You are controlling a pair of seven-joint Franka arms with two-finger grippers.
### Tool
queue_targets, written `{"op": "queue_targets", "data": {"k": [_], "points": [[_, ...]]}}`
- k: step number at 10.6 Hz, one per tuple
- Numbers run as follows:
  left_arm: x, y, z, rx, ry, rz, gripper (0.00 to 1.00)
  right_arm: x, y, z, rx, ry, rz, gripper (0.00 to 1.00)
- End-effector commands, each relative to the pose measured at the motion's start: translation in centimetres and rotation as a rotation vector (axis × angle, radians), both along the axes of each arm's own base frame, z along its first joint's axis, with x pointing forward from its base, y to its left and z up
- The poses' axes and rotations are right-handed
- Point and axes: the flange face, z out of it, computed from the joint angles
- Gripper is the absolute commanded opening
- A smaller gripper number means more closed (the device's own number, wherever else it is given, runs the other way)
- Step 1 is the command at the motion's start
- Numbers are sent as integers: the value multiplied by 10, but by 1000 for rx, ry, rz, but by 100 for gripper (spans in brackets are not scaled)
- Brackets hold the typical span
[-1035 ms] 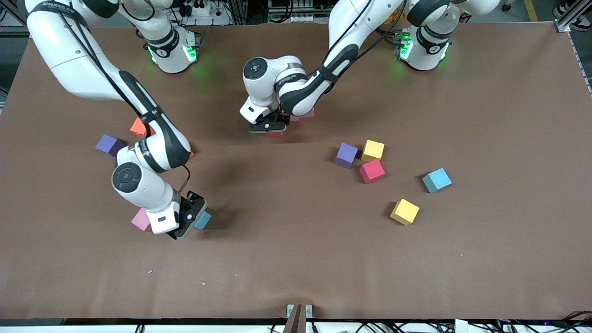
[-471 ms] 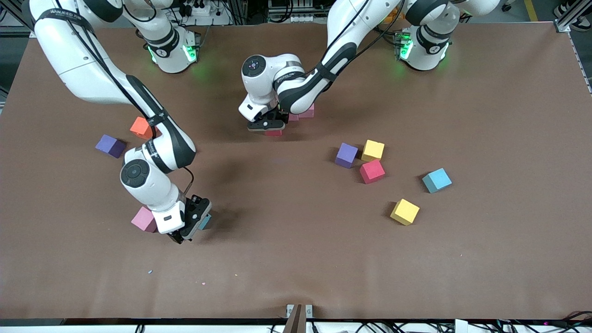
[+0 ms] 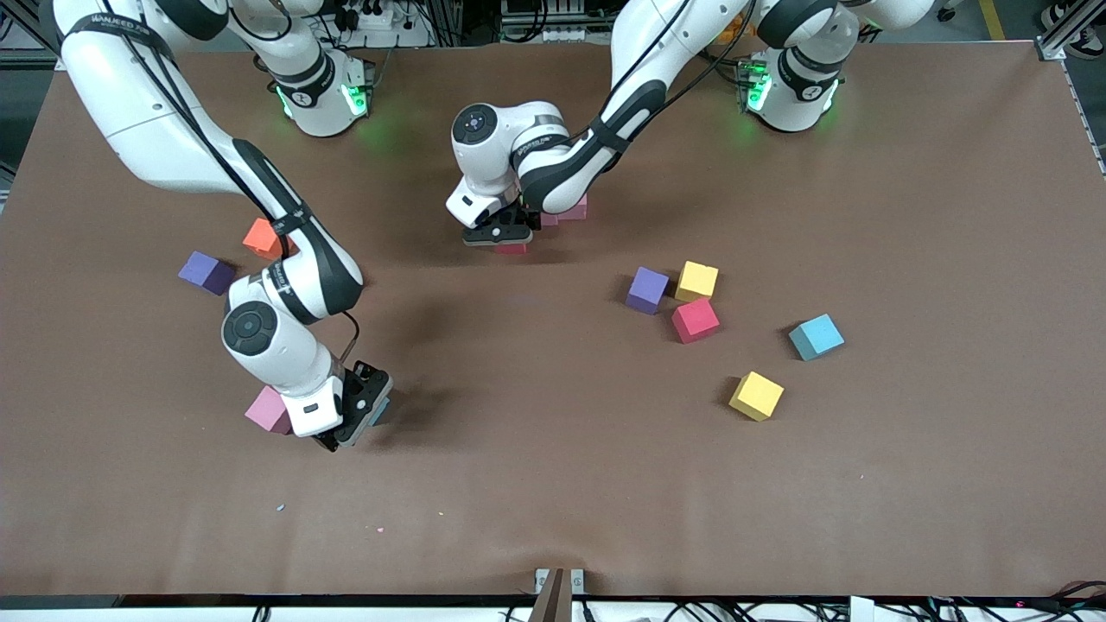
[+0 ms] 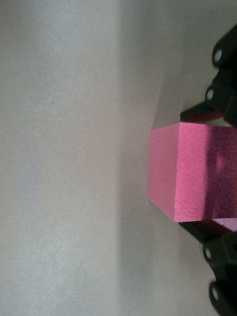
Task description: Arrange 11 blocks into digit 3
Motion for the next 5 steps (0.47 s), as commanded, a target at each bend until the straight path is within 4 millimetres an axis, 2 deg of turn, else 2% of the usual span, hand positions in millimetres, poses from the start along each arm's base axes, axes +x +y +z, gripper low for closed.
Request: {"op": "queue_targets", "data": {"k": [1, 2, 4, 5], "points": [[11, -3, 29, -26, -43, 4, 100, -5, -8, 8, -12, 51, -18, 100], [20, 1, 45, -38, -55, 22, 100, -5, -8, 15, 2, 73, -36, 100], [27, 6, 63, -29, -57, 46, 100, 0, -14, 32, 17, 102, -27, 100], [44, 18, 76, -17, -63, 76, 100, 4, -21, 44, 24, 121, -18, 100]]}}
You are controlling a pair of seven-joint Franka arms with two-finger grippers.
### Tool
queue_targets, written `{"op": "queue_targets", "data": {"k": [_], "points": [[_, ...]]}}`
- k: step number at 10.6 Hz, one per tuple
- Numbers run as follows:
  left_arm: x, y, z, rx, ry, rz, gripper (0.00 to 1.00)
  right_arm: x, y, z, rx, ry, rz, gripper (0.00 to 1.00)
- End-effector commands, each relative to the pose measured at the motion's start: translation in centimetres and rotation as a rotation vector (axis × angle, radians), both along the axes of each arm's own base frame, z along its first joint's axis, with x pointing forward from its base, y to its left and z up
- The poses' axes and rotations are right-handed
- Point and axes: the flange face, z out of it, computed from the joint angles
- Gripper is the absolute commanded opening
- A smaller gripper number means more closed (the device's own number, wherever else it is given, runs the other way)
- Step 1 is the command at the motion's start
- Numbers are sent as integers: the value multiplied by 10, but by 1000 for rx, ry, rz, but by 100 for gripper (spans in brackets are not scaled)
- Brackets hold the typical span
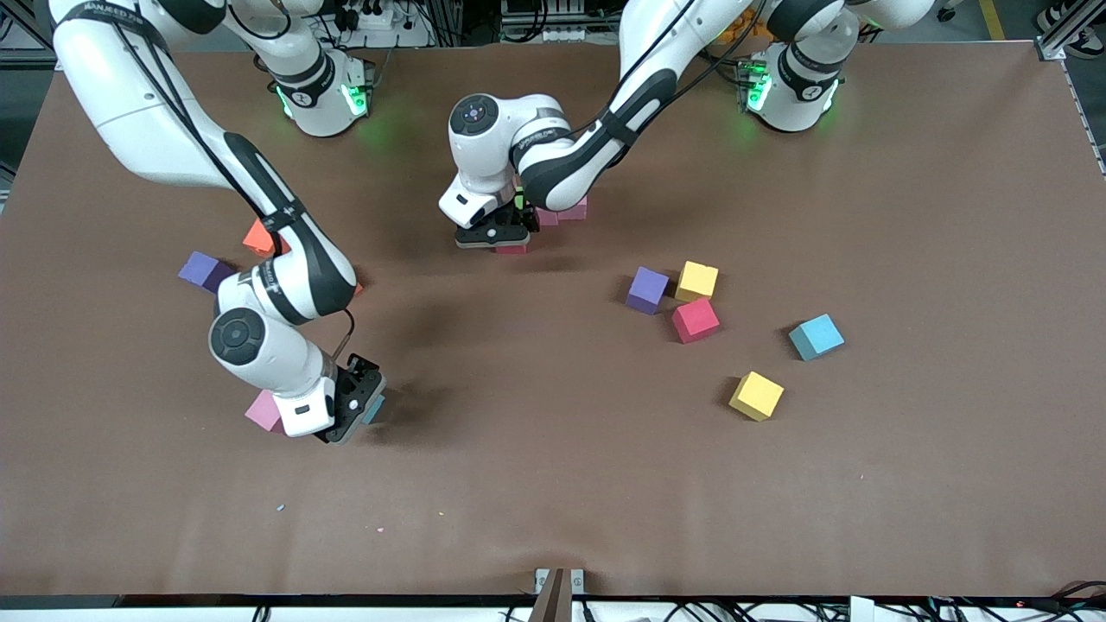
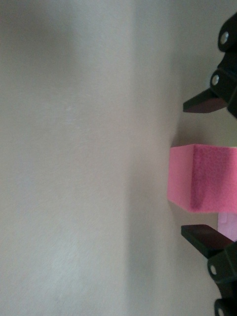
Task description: Arrange 11 blocks into digit 3
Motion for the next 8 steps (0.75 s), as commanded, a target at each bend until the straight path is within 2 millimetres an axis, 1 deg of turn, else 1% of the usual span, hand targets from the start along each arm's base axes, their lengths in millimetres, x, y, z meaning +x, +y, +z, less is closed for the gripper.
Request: {"op": "queue_targets", "data": {"k": [1, 2, 3, 4, 5, 6, 7, 8], "points": [[29, 30, 33, 37, -2, 94, 100, 4, -10, 27, 30, 36, 20, 100], [50, 51, 42, 52, 20, 200, 100, 2, -9, 22, 30, 46, 22, 100], [70, 79, 46, 55, 39, 351, 100, 1, -8, 18, 32, 47, 26, 100], [91, 115, 50, 64, 48, 476, 100, -3, -7, 11, 31, 58, 25, 100], [110, 150, 56, 65, 52, 565, 100, -7, -6, 2, 34, 59, 20, 100], [127, 181, 62, 59, 72, 686, 100, -12, -6, -7, 38, 55, 18, 100], [135, 203, 61, 57, 72, 772, 100, -13, -6, -11, 41, 48, 18, 100], [133, 225, 51, 52, 70, 826, 100, -12, -5, -12, 44, 39, 17, 100]]}}
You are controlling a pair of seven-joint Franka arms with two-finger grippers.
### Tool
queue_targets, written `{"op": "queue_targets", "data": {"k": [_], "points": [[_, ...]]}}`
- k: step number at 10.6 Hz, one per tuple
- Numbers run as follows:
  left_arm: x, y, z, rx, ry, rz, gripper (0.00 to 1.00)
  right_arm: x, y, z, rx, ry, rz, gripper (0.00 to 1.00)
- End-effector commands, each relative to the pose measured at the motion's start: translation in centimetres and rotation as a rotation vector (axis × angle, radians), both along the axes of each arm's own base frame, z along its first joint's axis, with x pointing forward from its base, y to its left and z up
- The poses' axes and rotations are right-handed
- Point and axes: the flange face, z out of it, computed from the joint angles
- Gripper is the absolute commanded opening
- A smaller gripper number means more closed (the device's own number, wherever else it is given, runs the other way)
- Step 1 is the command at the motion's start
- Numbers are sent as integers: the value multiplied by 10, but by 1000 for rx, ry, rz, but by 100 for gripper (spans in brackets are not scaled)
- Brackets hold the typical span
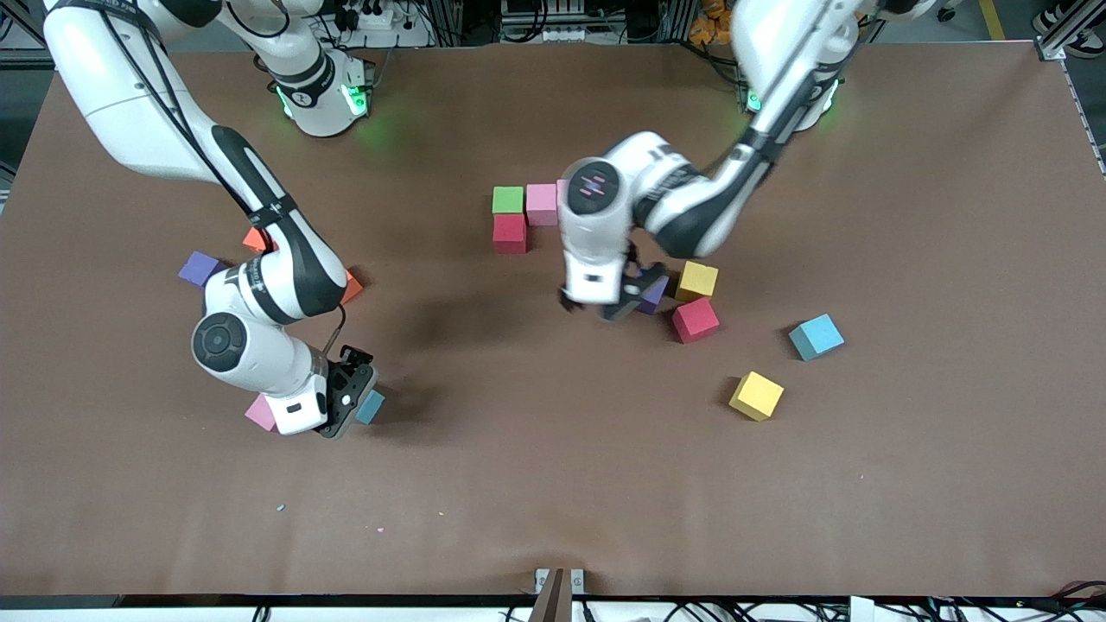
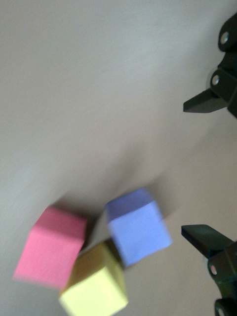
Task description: Arrange 11 blocks into digit 3
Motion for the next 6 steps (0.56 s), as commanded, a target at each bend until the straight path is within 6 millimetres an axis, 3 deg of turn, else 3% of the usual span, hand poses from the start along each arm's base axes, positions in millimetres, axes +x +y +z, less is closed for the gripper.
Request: {"op": "queue_targets", "data": {"k": [1, 3, 6], "points": [[-36, 34, -16, -26, -21, 93, 100, -2, -2, -6, 19, -11, -5, 100], [-60, 45, -33, -64, -69, 163, 100, -4, -1, -14, 23, -26, 3, 100], [-54, 63, -48, -44, -53, 268, 100, -7, -5, -24, 20, -54, 6, 100]]}}
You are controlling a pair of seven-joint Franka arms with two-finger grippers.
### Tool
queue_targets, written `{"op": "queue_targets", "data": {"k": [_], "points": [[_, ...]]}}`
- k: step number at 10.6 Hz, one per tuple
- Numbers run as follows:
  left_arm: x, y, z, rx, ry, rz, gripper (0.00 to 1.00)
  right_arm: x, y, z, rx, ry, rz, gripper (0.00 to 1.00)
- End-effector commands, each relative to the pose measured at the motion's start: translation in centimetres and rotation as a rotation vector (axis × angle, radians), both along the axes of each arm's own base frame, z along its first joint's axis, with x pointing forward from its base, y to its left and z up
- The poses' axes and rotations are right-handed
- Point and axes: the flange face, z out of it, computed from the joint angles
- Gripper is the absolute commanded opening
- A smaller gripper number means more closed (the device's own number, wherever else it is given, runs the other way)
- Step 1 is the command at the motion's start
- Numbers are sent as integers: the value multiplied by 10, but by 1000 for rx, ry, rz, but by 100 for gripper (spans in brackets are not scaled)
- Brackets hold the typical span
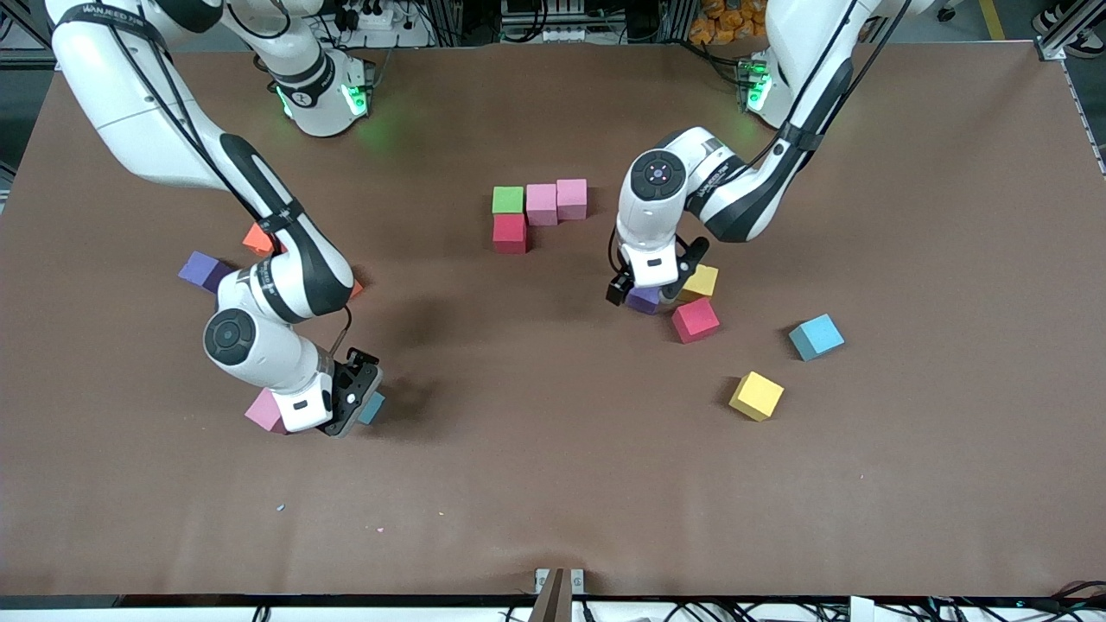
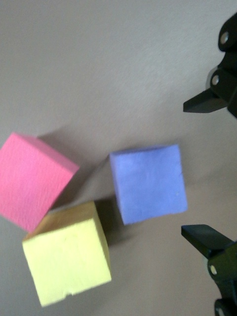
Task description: Arrange 11 blocks into digit 3
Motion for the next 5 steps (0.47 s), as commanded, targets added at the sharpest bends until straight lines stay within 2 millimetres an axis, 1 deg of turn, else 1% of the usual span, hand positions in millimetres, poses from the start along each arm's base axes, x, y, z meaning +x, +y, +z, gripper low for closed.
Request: {"op": "queue_targets", "data": {"k": [1, 2, 3, 4, 5], "points": [[7, 22, -1, -3, -8, 66, 100, -2, -1, -1, 3, -11, 14, 100], [18, 34, 0, -17, -22, 92, 100, -2, -2, -1, 2, -11, 13, 100], [21, 37, -4, -20, -27, 93, 100, -2, -2, 0, 2, -10, 9, 81], [22, 37, -14, -17, -24, 90, 100, -2, -2, 1, 1, -9, 3, 54], [20, 36, -27, -15, -18, 88, 100, -2, -1, 2, 3, -7, 2, 29]]}}
